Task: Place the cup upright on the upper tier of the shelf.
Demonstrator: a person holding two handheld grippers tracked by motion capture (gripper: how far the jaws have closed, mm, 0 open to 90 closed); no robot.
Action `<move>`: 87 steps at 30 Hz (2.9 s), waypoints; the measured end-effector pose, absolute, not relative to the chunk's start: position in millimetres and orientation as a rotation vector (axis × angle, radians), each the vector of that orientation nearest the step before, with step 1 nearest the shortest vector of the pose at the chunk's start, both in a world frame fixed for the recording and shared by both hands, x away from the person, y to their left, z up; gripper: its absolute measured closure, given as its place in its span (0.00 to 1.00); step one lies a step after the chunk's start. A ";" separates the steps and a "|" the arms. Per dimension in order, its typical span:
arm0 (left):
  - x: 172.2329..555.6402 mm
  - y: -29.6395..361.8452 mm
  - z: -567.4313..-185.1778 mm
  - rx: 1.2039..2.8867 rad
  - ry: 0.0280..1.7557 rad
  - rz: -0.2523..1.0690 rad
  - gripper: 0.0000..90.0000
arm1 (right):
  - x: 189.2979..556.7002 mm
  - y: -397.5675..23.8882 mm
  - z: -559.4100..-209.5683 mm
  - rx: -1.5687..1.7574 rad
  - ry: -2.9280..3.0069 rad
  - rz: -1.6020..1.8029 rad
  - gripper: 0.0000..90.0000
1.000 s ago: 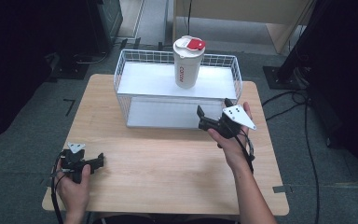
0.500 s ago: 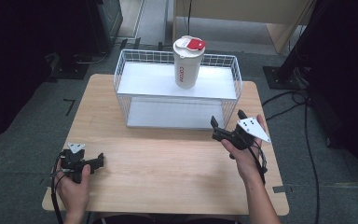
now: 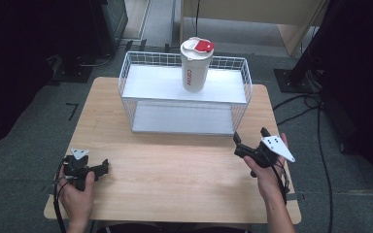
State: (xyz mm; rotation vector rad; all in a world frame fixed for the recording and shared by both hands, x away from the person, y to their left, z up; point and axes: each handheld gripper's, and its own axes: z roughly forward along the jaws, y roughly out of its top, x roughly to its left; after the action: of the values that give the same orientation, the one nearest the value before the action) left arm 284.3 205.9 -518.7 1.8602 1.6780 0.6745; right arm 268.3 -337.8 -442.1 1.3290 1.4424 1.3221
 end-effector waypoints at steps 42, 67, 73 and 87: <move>284.3 206.0 -518.7 1.860 1.678 0.673 0.00 | 208.1 -433.2 -508.2 1.529 1.464 1.038 0.00; 284.2 206.0 -518.7 1.860 1.678 0.674 0.00 | 209.9 -437.2 -526.5 1.681 1.859 0.790 0.00; 284.1 205.9 -518.8 1.859 1.678 0.674 0.00 | 210.0 -436.4 -526.8 1.680 1.876 0.806 0.00; 284.1 205.9 -518.7 1.860 1.678 0.674 0.00 | 209.9 -436.4 -526.8 1.677 1.881 0.808 0.00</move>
State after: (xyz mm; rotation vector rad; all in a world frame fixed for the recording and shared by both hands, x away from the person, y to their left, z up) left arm 284.1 205.9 -518.7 1.8596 1.6780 0.6739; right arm 209.9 -436.4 -526.8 1.6768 1.8808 0.8079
